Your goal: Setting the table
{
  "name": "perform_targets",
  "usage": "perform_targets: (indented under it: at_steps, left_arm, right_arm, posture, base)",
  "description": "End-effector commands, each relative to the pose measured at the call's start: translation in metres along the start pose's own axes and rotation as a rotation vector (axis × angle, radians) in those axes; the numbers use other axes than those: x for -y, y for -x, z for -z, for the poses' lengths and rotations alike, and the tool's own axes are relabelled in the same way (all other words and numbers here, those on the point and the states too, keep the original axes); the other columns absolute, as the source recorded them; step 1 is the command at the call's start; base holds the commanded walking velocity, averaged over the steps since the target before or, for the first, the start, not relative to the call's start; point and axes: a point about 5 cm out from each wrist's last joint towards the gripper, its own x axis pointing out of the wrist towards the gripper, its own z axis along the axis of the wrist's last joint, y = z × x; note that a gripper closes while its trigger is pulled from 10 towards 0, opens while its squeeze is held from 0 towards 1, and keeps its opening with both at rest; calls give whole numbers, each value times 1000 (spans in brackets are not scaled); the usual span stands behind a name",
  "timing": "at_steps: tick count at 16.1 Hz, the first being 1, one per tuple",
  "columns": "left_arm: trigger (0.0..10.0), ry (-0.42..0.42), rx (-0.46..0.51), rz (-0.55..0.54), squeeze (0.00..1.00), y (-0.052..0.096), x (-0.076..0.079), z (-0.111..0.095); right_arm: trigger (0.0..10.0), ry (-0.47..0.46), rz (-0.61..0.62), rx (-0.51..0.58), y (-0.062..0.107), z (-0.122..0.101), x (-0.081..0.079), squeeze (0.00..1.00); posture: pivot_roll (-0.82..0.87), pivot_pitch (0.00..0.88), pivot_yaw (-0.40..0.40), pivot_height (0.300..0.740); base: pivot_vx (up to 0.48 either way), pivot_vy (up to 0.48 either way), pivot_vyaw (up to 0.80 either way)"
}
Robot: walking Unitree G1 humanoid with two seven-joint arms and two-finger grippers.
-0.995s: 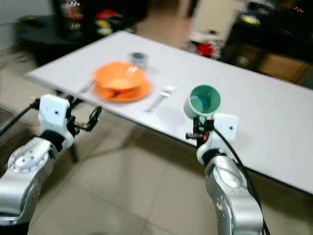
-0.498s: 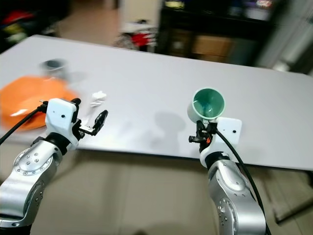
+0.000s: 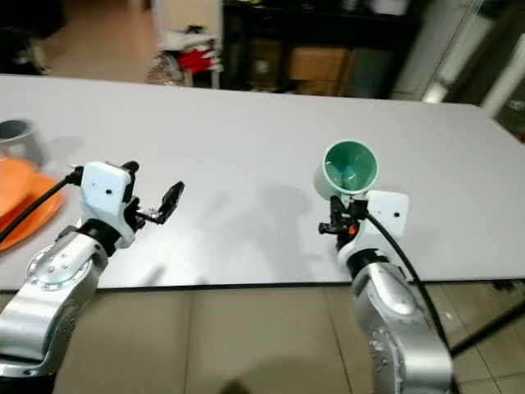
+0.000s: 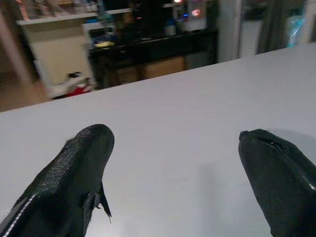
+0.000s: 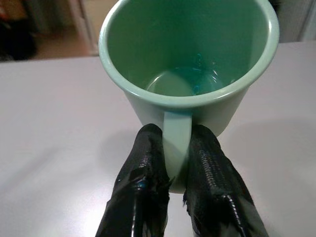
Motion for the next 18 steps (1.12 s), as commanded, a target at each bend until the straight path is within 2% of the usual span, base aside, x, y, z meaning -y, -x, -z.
perform_targets:
  at_steps: [1, 7, 9, 12, 16, 18]
  left_arm:
    - [10000, -8, 2, 14, 0, -2, 3, -1]
    - [10000, -10, 2, 3, 0, -1, 1, -1]
    - [10000, -13, 2, 2, 0, -1, 0, -1]
    - [10000, -11, 5, 10, 0, -2, 1, -2]
    - [10000, -12, 7, 17, 0, -2, 2, -1]
    - [10000, -11, 7, 20, 0, -2, 2, -1]
  right_arm:
    - [10000, 5, -4, -3, -2, -2, 1, 0]
    - [10000, 27, -138, -20, -12, -2, -12, 0]
    - [10000, 29, -148, -25, -14, -2, -14, 0]
    - [10000, 59, -211, -60, -16, 2, -19, 0]
    - [10000, 61, -219, -86, -19, 6, -17, 0]
    - [10000, 59, -283, -127, -20, 10, -22, 0]
  posture:
    - [43, 0, -59, 740]
    - [53, 0, -67, 740]
    - [61, 0, -73, 740]
    - [57, 0, -72, 740]
    - [59, 0, -73, 740]
    - [60, 0, -74, 740]
  base:
    - [277, 0, 0]
    - [278, 0, 0]
    - [274, 0, 0]
    - [277, 0, 0]
    - [277, 0, 0]
    - [277, 0, 0]
